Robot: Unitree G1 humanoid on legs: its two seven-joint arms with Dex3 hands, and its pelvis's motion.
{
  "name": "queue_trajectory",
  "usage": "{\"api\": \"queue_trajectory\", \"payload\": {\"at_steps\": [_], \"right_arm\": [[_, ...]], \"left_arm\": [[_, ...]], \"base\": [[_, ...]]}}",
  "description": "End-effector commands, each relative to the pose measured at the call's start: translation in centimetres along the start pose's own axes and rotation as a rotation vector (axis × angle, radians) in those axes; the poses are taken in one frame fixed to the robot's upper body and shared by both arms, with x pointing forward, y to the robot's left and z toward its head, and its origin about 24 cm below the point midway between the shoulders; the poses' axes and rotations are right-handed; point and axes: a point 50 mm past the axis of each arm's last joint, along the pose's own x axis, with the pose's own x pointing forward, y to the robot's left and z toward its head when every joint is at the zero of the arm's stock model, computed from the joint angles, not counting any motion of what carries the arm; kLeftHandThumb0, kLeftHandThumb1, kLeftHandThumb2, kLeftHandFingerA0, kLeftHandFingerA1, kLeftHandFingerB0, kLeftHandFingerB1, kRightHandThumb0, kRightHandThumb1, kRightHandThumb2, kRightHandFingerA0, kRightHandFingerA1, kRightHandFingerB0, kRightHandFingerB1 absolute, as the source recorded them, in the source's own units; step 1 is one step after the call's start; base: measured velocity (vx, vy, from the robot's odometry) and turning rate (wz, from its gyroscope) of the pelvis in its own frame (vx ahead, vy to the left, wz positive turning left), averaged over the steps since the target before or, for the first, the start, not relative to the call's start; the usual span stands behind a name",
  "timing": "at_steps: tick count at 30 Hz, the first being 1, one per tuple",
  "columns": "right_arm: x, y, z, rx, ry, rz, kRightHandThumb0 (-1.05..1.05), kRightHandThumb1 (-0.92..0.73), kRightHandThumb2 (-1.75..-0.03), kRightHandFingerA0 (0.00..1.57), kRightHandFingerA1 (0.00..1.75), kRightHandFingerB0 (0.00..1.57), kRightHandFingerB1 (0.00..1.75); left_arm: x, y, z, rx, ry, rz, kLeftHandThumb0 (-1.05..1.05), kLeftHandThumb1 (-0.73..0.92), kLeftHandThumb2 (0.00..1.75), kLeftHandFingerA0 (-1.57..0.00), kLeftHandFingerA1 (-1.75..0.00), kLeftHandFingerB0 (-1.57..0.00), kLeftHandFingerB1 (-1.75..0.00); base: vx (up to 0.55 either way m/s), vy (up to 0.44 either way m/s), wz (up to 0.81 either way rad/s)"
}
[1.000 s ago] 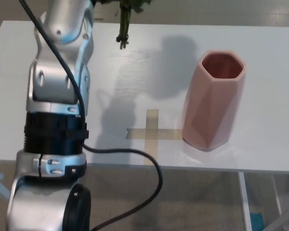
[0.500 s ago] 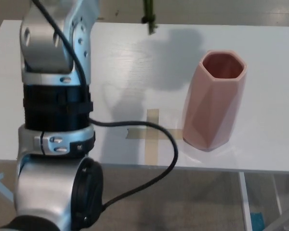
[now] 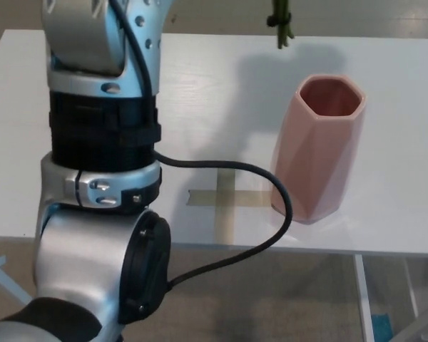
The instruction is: Use the left hand to pick up the rose and then lift and insert it into the pink vase.
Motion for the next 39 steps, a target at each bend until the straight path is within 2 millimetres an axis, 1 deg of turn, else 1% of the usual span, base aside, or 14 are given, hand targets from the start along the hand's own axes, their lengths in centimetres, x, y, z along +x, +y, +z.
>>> {"api": "queue_trajectory", "payload": {"at_steps": [1,8,9,15,20,25,29,35,39], "right_arm": [[-0.1,-0.3,-0.5,-0.003,0.019,0.002,-0.27,-0.63,-0.58,0.71,0.44,0.61,0.41],[-0.1,-0.3,-0.5,-0.009,0.021,0.003,-0.28,-0.62,-0.59,0.71,0.44,0.6,0.41],[-0.1,-0.3,-0.6,-0.013,0.019,0.005,-0.28,-0.63,-0.58,0.69,0.43,0.59,0.4],[0.0,-0.3,-0.5,-0.01,0.022,0.001,-0.27,-0.63,-0.58,0.69,0.43,0.59,0.4],[-0.1,-0.3,-0.6,-0.01,0.021,0.004,-0.27,-0.63,-0.59,0.68,0.43,0.59,0.4],[-0.1,-0.2,-0.6,-0.003,0.021,0.008,-0.27,-0.63,-0.58,0.7,0.43,0.59,0.4],[0.0,-0.3,-0.4,0.001,0.017,0.011,-0.28,-0.63,-0.58,0.69,0.43,0.59,0.4],[-0.1,-0.3,-0.5,0.003,0.014,0.008,-0.28,-0.62,-0.59,0.7,0.44,0.59,0.41],[-0.1,-0.3,-0.5,0.003,0.014,0.009,-0.28,-0.62,-0.59,0.7,0.44,0.59,0.41]], "left_arm": [[0.1,-1.4,0.4,-0.021,0.007,-0.051,-0.21,0.81,0.65,-1.09,-1.32,-0.84,-0.75],[0.1,-1.9,0.1,-0.024,0.014,-0.059,-0.2,0.81,0.66,-1.08,-1.34,-0.84,-0.74],[0.1,-2.1,0.0,-0.02,0.02,-0.065,-0.2,0.81,0.66,-1.07,-1.35,-0.84,-0.74],[0.2,-2.8,0.2,-0.014,0.025,-0.072,-0.2,0.81,0.66,-1.06,-1.35,-0.84,-0.74],[0.0,-2.9,0.1,-0.022,0.029,-0.073,-0.2,0.81,0.63,-1.07,-1.33,-0.84,-0.74],[-0.1,-3.2,-0.2,-0.049,0.039,-0.084,-0.2,0.81,0.66,-1.05,-1.36,-0.84,-0.75],[0.0,-3.5,-0.1,-0.058,0.042,-0.089,-0.2,0.8,0.66,-1.04,-1.38,-0.84,-0.75],[-0.2,-4.0,-0.4,-0.077,0.054,-0.096,-0.2,0.81,0.66,-1.04,-1.38,-0.84,-0.74],[-0.3,-4.0,-0.4,-0.078,0.055,-0.096,-0.2,0.81,0.66,-1.04,-1.38,-0.84,-0.74]], "base": [[0.0,0.0,0.0],[0.0,0.0,0.0],[0.0,0.0,0.0],[0.0,0.0,0.0],[0.0,0.0,0.0],[0.0,0.0,0.0],[0.0,0.0,0.0],[0.0,0.0,0.0],[0.0,0.0,0.0]]}}
